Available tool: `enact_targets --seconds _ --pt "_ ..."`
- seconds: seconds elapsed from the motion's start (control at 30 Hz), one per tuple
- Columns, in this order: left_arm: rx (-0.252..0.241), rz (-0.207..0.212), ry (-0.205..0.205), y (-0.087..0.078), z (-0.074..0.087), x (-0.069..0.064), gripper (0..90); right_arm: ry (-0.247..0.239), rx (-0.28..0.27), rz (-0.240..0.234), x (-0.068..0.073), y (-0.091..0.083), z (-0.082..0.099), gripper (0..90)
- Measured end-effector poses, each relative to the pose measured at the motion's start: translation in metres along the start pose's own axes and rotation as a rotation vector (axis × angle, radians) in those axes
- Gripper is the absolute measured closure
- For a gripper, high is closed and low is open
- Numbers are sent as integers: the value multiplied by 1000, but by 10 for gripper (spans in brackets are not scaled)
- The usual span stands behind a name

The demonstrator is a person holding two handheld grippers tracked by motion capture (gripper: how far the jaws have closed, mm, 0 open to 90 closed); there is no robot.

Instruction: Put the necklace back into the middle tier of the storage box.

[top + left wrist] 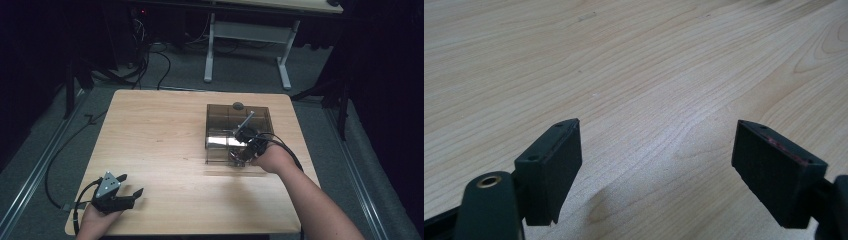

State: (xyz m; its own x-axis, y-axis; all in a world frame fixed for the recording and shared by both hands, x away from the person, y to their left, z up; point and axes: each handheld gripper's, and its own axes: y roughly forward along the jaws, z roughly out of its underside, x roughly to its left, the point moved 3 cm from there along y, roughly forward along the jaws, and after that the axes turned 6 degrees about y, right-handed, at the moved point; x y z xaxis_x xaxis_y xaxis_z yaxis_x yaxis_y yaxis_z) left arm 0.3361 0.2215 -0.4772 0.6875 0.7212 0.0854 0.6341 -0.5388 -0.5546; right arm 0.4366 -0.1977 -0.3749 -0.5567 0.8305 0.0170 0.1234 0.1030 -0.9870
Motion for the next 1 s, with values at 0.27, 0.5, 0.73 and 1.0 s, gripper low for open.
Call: enact_targets --seconds 0.27,0.5,0.73,1.0 --pt "-1 -3 5 0 0 0 207 18 37 -24 9 20 20 900" --pt "-1 -2 6 0 0 -1 206 36 -25 -19 7 28 35 876" --pt "-3 -2 7 0 0 -1 205 54 -92 -25 6 38 49 873" --pt "-3 -6 8 0 0 -1 205 73 -139 -34 6 44 61 870"
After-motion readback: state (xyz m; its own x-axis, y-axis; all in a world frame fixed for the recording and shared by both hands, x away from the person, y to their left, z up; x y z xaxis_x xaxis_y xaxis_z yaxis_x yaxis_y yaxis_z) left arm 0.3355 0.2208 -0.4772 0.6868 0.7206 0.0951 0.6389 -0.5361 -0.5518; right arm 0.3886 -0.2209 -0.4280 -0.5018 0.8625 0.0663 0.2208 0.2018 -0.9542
